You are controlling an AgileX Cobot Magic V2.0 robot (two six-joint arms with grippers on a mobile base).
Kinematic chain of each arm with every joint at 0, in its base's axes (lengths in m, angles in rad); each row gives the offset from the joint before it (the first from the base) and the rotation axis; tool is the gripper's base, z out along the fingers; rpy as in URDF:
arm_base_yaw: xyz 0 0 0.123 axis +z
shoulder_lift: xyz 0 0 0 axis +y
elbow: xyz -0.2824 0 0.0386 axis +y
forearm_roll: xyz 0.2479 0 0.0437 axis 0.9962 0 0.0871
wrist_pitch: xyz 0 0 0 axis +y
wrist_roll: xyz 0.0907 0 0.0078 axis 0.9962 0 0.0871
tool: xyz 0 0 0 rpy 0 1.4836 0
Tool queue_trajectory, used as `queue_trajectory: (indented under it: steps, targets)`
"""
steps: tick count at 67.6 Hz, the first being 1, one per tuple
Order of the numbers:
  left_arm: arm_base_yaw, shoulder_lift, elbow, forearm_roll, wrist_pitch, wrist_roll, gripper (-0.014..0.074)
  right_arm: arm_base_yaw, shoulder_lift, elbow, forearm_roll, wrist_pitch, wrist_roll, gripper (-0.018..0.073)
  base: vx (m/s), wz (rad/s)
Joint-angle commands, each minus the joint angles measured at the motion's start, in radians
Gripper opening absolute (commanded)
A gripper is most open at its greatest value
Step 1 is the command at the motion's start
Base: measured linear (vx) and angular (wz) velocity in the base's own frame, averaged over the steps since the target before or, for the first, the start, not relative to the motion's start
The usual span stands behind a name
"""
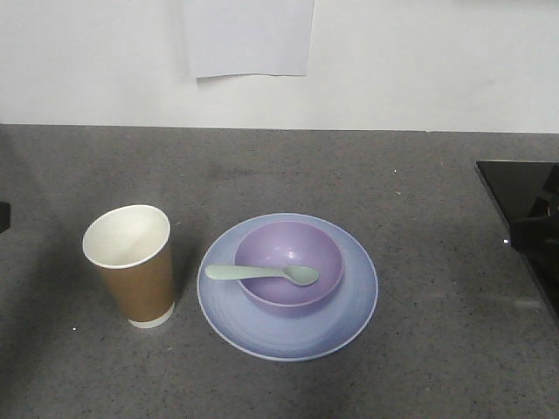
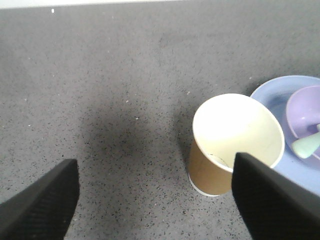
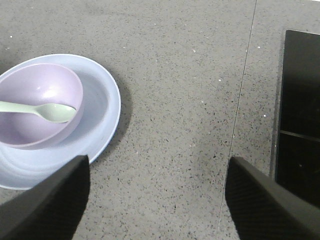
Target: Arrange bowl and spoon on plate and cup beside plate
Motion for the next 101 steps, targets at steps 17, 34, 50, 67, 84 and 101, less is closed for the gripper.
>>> queue_trajectory:
  steps: [17, 34, 50, 67, 84, 101]
  targets:
    - [-0.004, -0.27, 0.204, 0.012, -0.159, -0.009, 0.0584, -0.006, -0.191, 0.198, -0.003, -0.191, -0.002, 0.0502, 0.0, 0.0]
    - [-0.004, -0.407, 0.314, 0.012, -0.194, -0.008, 0.0408, -0.006, -0.24, 0.251, -0.002, -0.253, -0.002, 0.033, 0.0, 0.0]
    - [-0.004, -0.42, 0.319, 0.012, -0.199, -0.007, 0.0004, -0.006, -0.24, 0.251, -0.003, -0.259, -0.002, 0.0006, 0.0, 0.0]
    - [-0.004, -0.42, 0.319, 0.011, -0.198, -0.006, -0.0008, -0.006, -0.24, 0.251, 0.012, -0.264, -0.002, -0.0011, 0.0, 0.0]
    - [-0.004, -0.42, 0.319, 0.011, -0.198, -0.006, -0.0007, -0.006, -0.24, 0.251, 0.012, -0.264, -0.002, -0.0011, 0.0, 0.0]
    - [-0.004, -0.42, 0.319, 0.011, -0.198, -0.006, -0.0007, -0.006, -0.24, 0.251, 0.012, -0.264, -0.002, -0.0011, 0.0, 0.0]
